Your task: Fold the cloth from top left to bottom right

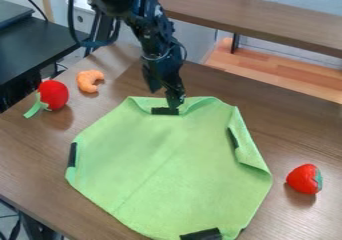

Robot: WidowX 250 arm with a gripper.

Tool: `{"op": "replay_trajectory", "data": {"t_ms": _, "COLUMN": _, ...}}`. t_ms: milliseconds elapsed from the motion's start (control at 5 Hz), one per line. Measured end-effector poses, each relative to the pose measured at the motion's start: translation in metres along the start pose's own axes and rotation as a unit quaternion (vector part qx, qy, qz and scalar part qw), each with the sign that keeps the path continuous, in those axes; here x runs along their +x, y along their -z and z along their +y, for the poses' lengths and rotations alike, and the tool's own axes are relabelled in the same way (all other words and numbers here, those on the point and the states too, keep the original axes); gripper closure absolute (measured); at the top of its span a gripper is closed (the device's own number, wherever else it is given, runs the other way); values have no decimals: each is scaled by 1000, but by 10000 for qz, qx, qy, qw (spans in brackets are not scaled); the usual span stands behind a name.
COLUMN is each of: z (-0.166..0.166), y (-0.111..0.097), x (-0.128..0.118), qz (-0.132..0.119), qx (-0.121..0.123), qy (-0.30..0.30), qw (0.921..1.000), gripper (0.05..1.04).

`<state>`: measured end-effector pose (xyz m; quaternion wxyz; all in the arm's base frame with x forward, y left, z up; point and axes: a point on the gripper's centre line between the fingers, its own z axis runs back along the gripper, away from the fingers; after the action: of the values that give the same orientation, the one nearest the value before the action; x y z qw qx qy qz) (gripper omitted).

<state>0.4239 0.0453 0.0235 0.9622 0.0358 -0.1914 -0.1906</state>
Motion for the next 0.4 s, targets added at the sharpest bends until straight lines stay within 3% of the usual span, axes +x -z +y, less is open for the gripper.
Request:
{"op": "replay_trajectory", "data": {"t_ms": 200, "z": -4, "y": 13, "x": -9, "qz": 172, "qx": -86, "qy": -20, "qw": 9998, "gripper": 83}}
{"op": "replay_trajectory", "data": {"t_ms": 400, "z": 0, "y": 16, "x": -13, "qz": 283, "qx": 106, "qy": 66, "qw": 9995, "gripper": 83}}
